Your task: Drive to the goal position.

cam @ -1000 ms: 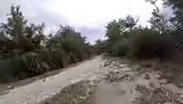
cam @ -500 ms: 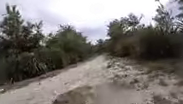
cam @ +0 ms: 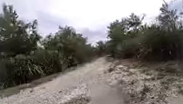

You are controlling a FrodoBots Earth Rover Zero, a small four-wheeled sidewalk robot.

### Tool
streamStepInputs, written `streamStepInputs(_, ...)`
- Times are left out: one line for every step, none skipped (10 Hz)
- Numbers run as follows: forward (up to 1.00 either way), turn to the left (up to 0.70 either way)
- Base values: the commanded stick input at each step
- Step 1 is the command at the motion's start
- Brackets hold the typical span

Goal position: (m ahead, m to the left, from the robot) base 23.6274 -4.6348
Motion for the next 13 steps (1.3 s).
streamStepInputs(0.70, 0.00)
streamStepInputs(0.70, 0.00)
streamStepInputs(0.70, 0.00)
streamStepInputs(0.70, 0.00)
streamStepInputs(0.70, 0.00)
streamStepInputs(0.70, 0.00)
streamStepInputs(0.70, 0.00)
streamStepInputs(0.70, 0.00)
streamStepInputs(0.70, 0.00)
streamStepInputs(0.70, 0.00)
streamStepInputs(0.70, 0.00)
streamStepInputs(0.70, 0.00)
streamStepInputs(0.70, 0.00)
